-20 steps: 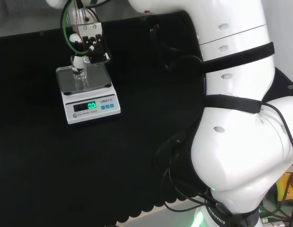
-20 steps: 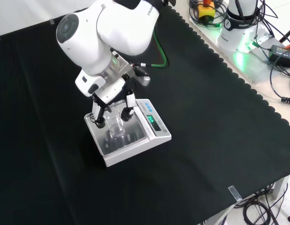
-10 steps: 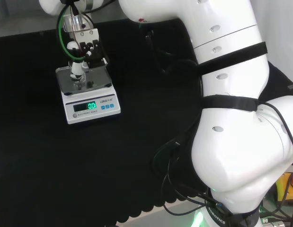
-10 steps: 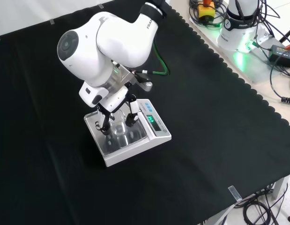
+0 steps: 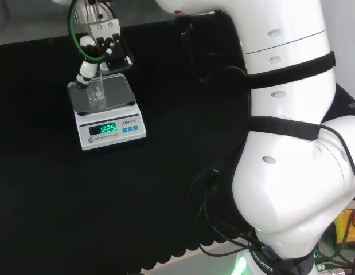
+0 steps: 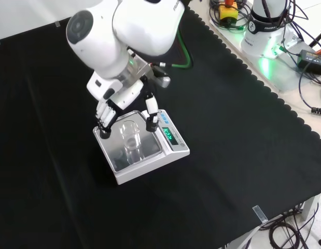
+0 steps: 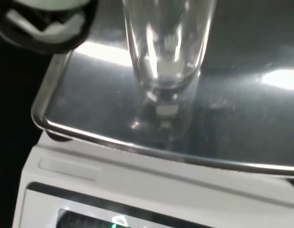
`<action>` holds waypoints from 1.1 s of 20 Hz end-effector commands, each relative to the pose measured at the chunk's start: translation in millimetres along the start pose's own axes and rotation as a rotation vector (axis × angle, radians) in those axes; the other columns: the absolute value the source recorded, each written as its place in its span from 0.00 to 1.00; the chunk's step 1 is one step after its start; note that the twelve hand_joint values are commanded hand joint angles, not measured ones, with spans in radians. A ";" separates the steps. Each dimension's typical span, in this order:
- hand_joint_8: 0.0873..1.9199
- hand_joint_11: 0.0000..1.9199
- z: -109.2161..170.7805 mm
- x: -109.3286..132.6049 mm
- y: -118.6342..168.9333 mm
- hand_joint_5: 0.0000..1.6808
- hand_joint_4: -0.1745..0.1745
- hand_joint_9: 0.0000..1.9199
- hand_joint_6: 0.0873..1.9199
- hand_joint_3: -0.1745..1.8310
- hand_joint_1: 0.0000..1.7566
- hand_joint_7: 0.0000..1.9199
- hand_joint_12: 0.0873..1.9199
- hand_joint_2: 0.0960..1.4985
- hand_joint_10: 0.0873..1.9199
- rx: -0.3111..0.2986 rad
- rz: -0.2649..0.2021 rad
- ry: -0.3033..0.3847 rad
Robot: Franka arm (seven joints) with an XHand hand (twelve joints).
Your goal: Put the beaker on the electronic balance.
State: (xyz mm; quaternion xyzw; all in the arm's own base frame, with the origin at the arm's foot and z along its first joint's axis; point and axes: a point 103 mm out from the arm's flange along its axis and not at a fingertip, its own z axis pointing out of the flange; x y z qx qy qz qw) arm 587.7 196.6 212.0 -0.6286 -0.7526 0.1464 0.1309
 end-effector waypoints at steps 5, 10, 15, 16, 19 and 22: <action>0.28 0.25 -51.7 -5.4 -44.0 0.10 0.11 0.08 0.00 0.23 0.39 0.00 0.74 0.33 0.47 -0.052 -0.001 0.027; 0.30 0.25 -64.1 -11.5 -56.4 0.11 0.12 0.09 0.00 0.22 0.37 0.00 0.74 0.34 0.47 -0.054 0.018 0.061; 0.30 0.26 -67.8 -16.1 -63.6 0.11 0.12 0.09 0.00 0.22 0.36 0.00 0.74 0.35 0.47 -0.035 0.040 0.064; 0.30 0.26 -67.2 -16.7 -64.3 0.11 0.12 0.09 0.00 0.22 0.36 0.00 0.74 0.35 0.47 -0.032 0.042 0.065; 0.31 0.26 -65.7 -18.3 -65.0 0.11 0.13 0.09 0.00 0.21 0.36 0.00 0.74 0.35 0.47 -0.023 0.053 0.074; 0.31 0.26 -64.8 -17.8 -61.8 0.11 0.13 0.09 0.00 0.21 0.36 0.00 0.74 0.36 0.47 -0.015 0.046 0.075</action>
